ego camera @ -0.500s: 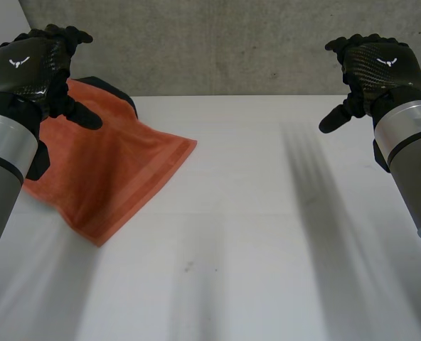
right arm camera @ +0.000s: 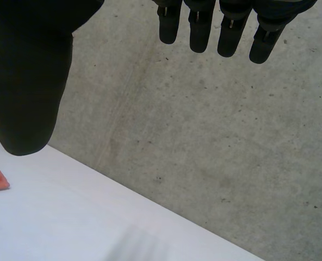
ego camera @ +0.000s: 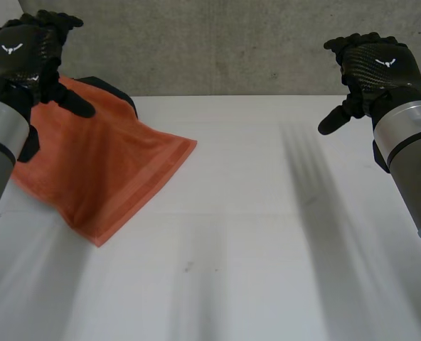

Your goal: Fold the laundry.

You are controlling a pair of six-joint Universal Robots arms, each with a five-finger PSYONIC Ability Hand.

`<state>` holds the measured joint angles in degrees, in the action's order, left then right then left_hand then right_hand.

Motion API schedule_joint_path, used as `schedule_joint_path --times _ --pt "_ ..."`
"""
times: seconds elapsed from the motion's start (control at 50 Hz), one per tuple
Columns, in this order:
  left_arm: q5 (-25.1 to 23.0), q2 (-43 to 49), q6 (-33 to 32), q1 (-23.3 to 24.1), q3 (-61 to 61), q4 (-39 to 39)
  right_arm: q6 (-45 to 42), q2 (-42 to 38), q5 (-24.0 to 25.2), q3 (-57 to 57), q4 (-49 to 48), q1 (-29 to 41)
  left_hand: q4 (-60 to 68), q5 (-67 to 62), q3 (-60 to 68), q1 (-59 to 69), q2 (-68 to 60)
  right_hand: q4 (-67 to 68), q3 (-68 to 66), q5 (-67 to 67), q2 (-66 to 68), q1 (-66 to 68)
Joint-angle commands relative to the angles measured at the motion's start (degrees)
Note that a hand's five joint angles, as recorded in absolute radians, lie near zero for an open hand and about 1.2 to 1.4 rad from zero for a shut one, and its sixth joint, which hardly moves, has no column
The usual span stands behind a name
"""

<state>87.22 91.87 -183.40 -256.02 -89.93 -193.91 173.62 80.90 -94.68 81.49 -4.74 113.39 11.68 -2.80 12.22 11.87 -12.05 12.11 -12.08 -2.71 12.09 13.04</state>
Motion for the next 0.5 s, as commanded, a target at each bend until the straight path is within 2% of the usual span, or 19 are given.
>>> schedule_joint_path --times 0.02,0.14,0.22,0.28,0.32,0.36,0.38,0.46,0.5 --pt "-5.1 13.3 -7.7 -8.7 8.3 -4.0 -0.1 -0.2 0.0 0.2 0.2 0.2 -1.7 2.8 -2.2 -1.9 2.1 -2.1 2.1 2.7 -2.1 -3.0" --pt "-7.7 27.4 -14.6 -13.6 18.4 -4.1 -0.3 -1.1 0.0 0.3 0.2 0.6 -1.7 2.8 -2.2 -1.9 2.1 -2.1 2.1 2.7 -2.1 -3.0" --pt "-9.7 35.8 -17.2 -15.1 24.4 -4.2 -0.4 -2.2 0.0 0.3 0.2 0.7 -1.7 2.8 -2.2 -1.9 2.1 -2.1 2.1 2.7 -2.1 -3.0" --pt "-10.7 39.3 -18.1 -16.1 27.2 -4.1 -0.5 -2.8 0.0 0.4 0.2 0.7 -1.0 2.1 -1.5 -1.2 1.3 -2.1 2.1 2.7 -2.1 -3.0" --pt "-11.3 41.5 -18.7 -17.0 28.1 -4.0 -0.5 -2.9 0.0 0.5 0.2 0.8 4.4 -3.3 3.9 4.2 -4.0 -2.1 2.1 2.7 -2.1 -3.0" --pt "-11.8 42.2 -18.8 -17.1 28.3 -4.1 -0.6 -2.9 0.0 0.5 0.1 0.8 12.9 -11.8 12.4 12.8 -12.6 -2.1 2.1 2.7 -2.1 -3.0" --pt "-12.6 42.3 -18.8 -17.0 28.3 -4.2 -0.6 -3.0 0.1 0.5 0.2 0.8 27.8 -26.7 27.3 27.6 -27.4 -2.1 2.1 2.7 -2.1 -3.0" --pt "-13.5 41.8 -18.6 -16.4 28.2 -4.6 -0.7 -3.6 0.1 0.3 0.1 0.7 68.2 -67.1 67.7 68.0 -67.8 -2.1 2.1 2.7 -2.1 -3.0" --pt "-13.3 41.3 -18.0 -16.0 28.1 -5.6 -0.7 -3.7 0.1 0.3 0.2 0.5 68.3 -67.2 67.8 68.1 -67.9 -2.1 2.1 2.7 -2.1 -3.0"
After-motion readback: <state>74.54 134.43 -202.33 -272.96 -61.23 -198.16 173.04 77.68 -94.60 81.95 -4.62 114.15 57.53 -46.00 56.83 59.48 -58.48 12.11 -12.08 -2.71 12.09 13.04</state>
